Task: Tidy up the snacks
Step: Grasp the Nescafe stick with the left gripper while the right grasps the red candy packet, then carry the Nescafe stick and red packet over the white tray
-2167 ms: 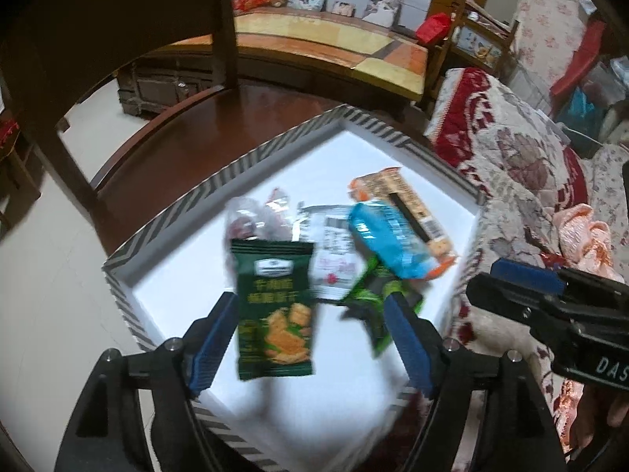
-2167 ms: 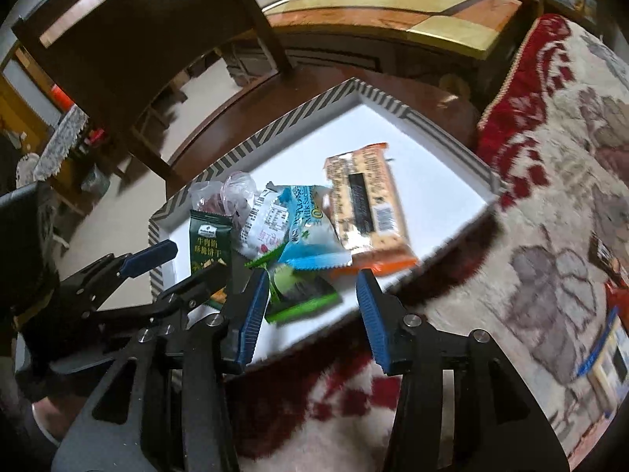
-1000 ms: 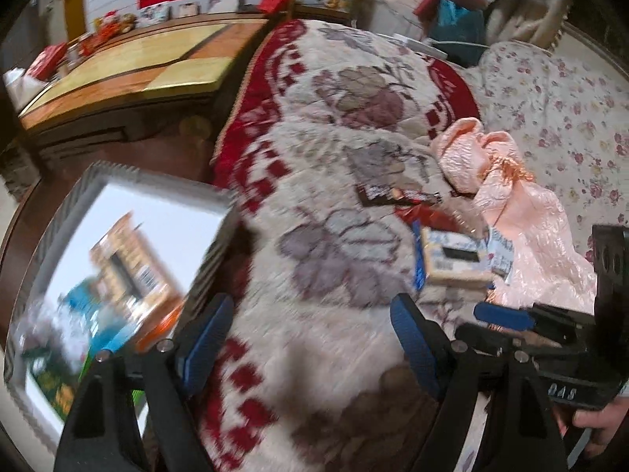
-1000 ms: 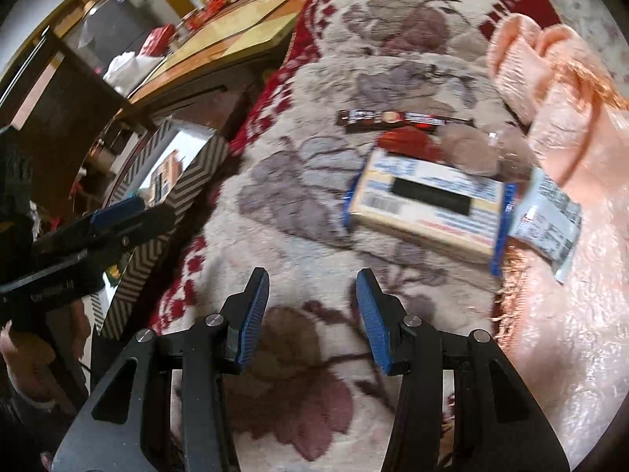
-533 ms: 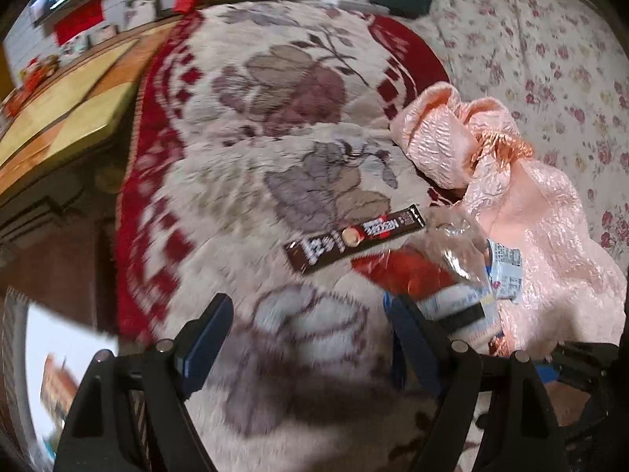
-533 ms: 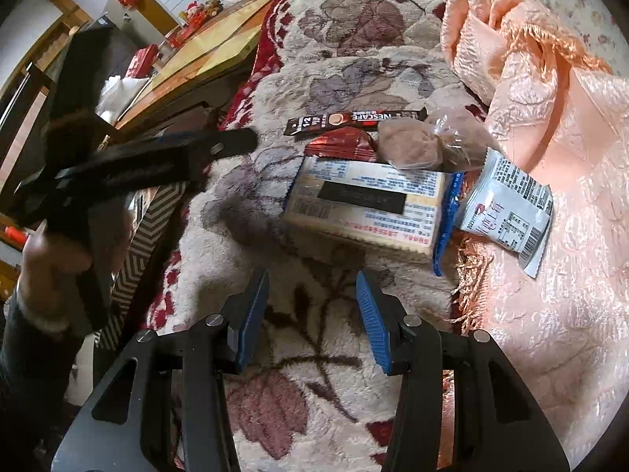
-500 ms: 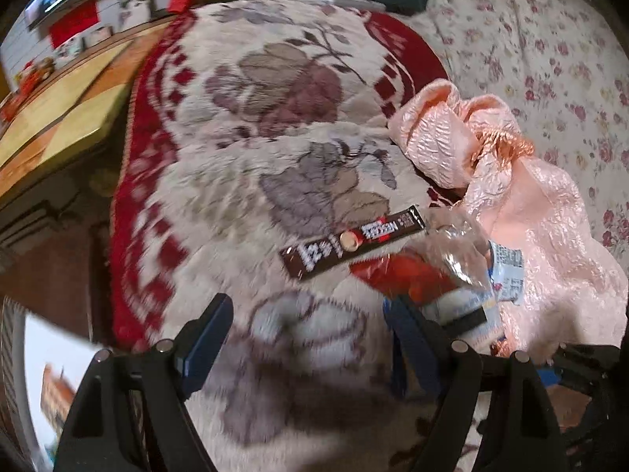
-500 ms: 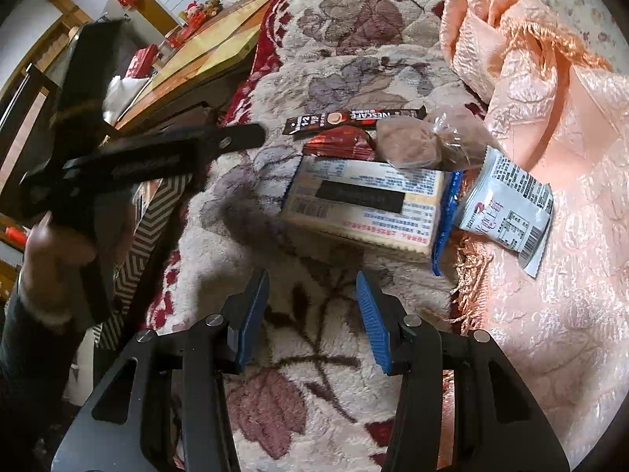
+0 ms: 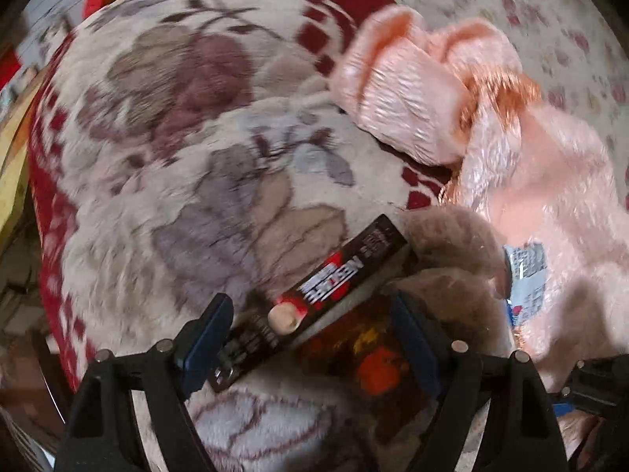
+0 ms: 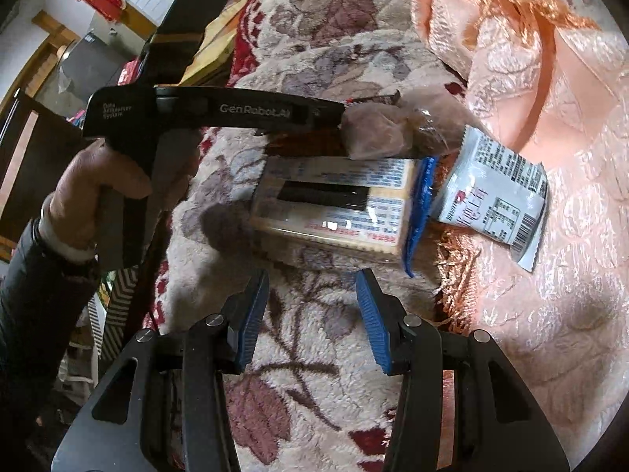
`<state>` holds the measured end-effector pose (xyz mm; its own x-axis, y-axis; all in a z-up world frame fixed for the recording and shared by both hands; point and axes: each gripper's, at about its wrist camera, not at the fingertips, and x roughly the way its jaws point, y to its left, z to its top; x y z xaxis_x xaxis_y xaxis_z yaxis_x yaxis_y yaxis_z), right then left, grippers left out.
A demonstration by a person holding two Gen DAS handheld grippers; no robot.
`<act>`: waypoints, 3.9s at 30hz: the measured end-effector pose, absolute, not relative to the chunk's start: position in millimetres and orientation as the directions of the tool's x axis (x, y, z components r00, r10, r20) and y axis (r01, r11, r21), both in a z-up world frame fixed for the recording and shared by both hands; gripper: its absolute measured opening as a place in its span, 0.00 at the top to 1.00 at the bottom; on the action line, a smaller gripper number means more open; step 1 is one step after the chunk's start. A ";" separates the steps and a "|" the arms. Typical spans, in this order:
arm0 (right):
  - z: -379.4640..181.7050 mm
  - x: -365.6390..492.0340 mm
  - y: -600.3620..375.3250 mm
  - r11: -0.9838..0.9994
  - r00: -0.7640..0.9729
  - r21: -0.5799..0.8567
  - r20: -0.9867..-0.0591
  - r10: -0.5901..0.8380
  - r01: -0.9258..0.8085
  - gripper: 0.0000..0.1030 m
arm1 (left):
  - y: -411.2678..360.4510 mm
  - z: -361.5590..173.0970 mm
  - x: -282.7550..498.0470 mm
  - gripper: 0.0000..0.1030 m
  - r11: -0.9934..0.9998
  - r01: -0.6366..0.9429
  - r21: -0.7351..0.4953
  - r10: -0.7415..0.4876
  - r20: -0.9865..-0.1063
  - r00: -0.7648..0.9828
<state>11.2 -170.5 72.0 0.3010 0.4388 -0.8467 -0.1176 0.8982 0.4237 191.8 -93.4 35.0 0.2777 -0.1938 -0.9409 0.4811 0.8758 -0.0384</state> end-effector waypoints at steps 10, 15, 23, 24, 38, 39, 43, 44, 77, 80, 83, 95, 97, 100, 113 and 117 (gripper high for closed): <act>67.4 13.3 -170.2 0.890 0.292 0.438 -0.841 0.456 -0.126 0.55 | -101.1 19.6 206.3 0.33 0.881 0.474 0.013 -0.131 -0.954 0.270; 68.1 14.0 -165.7 0.889 0.301 0.435 -0.837 0.457 -0.141 0.55 | -87.3 27.3 215.2 0.70 0.913 0.406 -0.050 -0.176 -0.944 0.280; 73.8 16.8 -167.0 0.896 0.340 0.418 -0.830 0.443 -0.148 0.55 | -50.6 33.6 202.0 0.79 0.944 0.311 -0.111 -0.211 -0.928 0.308; 76.1 19.0 -165.9 0.898 0.346 0.413 -0.829 0.439 -0.149 0.55 | -45.9 36.1 199.6 0.80 0.949 0.293 -0.117 -0.211 -0.925 0.315; 105.7 73.5 -122.3 0.923 0.364 0.291 -0.855 0.369 -0.251 0.55 | 12.2 65.8 140.1 0.80 0.988 0.109 -0.113 -0.149 -0.896 0.417; 99.8 80.8 -119.9 0.924 0.353 0.294 -0.861 0.367 -0.243 0.55 | 15.6 67.4 135.5 0.80 0.988 0.101 -0.115 -0.147 -0.894 0.424; 78.7 100.4 -107.2 0.936 0.313 0.275 -0.889 0.335 -0.220 0.56 | 28.0 71.4 123.4 0.80 0.992 0.049 -0.120 -0.129 -0.882 0.454; 73.7 103.2 -105.0 0.940 0.303 0.266 -0.897 0.323 -0.216 0.56 | 30.5 72.2 120.7 0.80 0.993 0.042 -0.114 -0.120 -0.880 0.460; 92.6 56.0 -54.4 0.886 0.345 0.314 -0.835 0.429 -0.342 0.69 | 64.4 88.0 21.1 0.80 0.993 -0.088 -0.077 -0.021 -0.857 0.514; 95.5 46.1 -51.2 0.881 0.335 0.318 -0.835 0.435 -0.350 0.69 | 67.4 93.0 10.0 0.80 0.992 -0.095 -0.083 -0.021 -0.852 0.523; 98.4 38.1 -48.4 0.880 0.332 0.316 -0.837 0.435 -0.356 0.69 | 70.6 98.5 1.6 0.80 0.991 -0.101 -0.088 -0.021 -0.847 0.531; 114.0 5.9 -20.1 0.858 0.317 0.293 -0.839 0.443 -0.423 0.69 | 97.4 122.2 -39.6 0.80 0.982 -0.137 -0.131 -0.031 -0.824 0.566; 116.6 1.5 -12.4 0.849 0.313 0.291 -0.837 0.449 -0.440 0.69 | 103.6 124.9 -47.3 0.80 0.981 -0.148 -0.128 -0.020 -0.819 0.573; 119.2 -3.8 -0.8 0.838 0.303 0.286 -0.838 0.455 -0.465 0.69 | 112.6 127.7 -57.1 0.80 0.978 -0.169 -0.120 0.000 -0.815 0.579; 123.5 -18.6 40.1 0.797 0.260 0.277 -0.844 0.469 -0.537 0.69 | 157.4 126.9 -92.8 0.80 0.957 -0.276 -0.093 0.086 -0.815 0.573; 126.2 -19.9 52.0 0.784 0.252 0.270 -0.846 0.471 -0.559 0.69 | 173.3 124.8 -103.0 0.80 0.946 -0.313 -0.085 0.115 -0.815 0.568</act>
